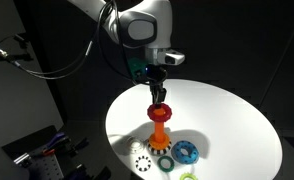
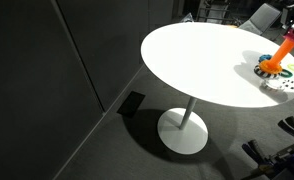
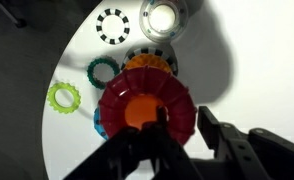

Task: Pick up the red ring and place it on the ring stacking stand

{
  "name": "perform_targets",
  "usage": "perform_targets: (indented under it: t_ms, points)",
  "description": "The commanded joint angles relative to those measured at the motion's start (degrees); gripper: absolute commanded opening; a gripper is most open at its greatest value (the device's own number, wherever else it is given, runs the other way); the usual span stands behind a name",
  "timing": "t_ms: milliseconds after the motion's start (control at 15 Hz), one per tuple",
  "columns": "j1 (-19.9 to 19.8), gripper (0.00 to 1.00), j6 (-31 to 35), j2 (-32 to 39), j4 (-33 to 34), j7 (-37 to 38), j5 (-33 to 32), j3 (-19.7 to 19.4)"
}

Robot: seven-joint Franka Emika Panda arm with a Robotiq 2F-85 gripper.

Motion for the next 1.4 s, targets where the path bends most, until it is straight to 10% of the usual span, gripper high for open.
perform_targets:
  t_ms: [0, 267, 1333]
  points:
    - [-0.9, 0.72, -2.5, 0.4, 1.2, -2.2, 1.7, -0.1]
    - [-0.9, 0.99, -3.3, 0.1, 1.2, -2.2, 1.5, -0.4]
    - [-0.5, 1.00, -0.6, -5.0, -3.7, -6.6, 2.4, 0.7]
